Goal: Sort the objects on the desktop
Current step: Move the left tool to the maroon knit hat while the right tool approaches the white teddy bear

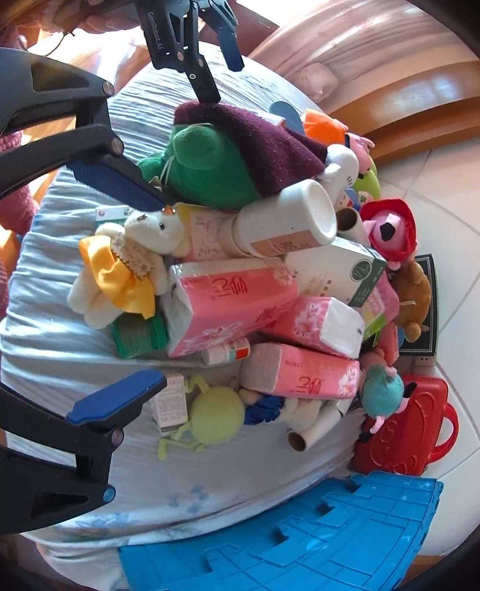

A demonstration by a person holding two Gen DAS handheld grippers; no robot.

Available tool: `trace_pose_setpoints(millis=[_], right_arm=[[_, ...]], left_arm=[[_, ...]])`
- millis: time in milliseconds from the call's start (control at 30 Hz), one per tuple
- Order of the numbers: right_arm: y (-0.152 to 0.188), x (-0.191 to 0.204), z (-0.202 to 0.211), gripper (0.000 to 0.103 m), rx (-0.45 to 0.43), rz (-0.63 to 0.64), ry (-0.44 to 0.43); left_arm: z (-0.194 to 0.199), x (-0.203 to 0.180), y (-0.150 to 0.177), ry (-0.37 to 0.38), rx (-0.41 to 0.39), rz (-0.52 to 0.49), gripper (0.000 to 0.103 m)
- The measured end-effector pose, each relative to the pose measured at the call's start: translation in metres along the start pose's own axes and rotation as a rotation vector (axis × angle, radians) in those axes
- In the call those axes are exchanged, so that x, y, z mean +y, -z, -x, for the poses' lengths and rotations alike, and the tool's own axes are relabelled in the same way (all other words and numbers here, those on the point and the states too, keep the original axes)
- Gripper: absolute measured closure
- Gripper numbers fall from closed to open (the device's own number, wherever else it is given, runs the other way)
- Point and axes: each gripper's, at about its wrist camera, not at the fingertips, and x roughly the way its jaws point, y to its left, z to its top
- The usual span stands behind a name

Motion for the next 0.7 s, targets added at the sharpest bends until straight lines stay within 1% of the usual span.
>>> trace_pose_setpoints(millis=[67, 233, 300, 367, 400, 500, 567, 600, 667, 700], right_arm=[[0.003, 0.006, -0.007, 0.019, 0.027, 0.007, -0.007], [0.013, 0.017, -0.017, 0.018, 0.056, 0.001, -0.003], [0.016, 0.018, -0.021, 0.016, 0.072, -0.006, 0.006], [0.02, 0.019, -0.024, 0.014, 0.084, -0.014, 0.012], [0.022, 0.019, -0.025, 0.014, 0.088, -0.018, 0.016], [0.025, 0.019, -0.031, 0.014, 0.102, -0.03, 0.025], [0.026, 0.02, -0.036, 0.013, 0.106, -0.034, 0.034], [0.026, 0.021, -0.039, 0.009, 0.11, -0.036, 0.04], [0.026, 0.022, -0.043, 0.005, 0.112, -0.039, 0.049], [0.026, 0.023, -0.045, 0.004, 0.112, -0.038, 0.056]], left_arm=[[-0.004, 0.0, 0.002, 0.01, 0.007, -0.007, 0.017], [-0.004, -0.002, 0.001, 0.031, 0.015, -0.033, 0.017], [0.003, -0.002, 0.001, 0.059, 0.02, -0.038, 0.017], [0.014, -0.001, 0.001, 0.103, -0.009, -0.048, 0.017], [0.015, -0.003, 0.0, 0.101, -0.017, -0.064, 0.016], [-0.004, -0.014, -0.001, 0.072, 0.016, -0.116, 0.015], [-0.021, -0.015, -0.002, 0.071, 0.053, -0.102, 0.015], [-0.027, -0.014, -0.002, 0.082, 0.061, -0.082, 0.015], [-0.034, -0.013, -0.002, 0.091, 0.053, -0.068, 0.015], [-0.036, -0.015, -0.002, 0.095, 0.044, -0.076, 0.015]])
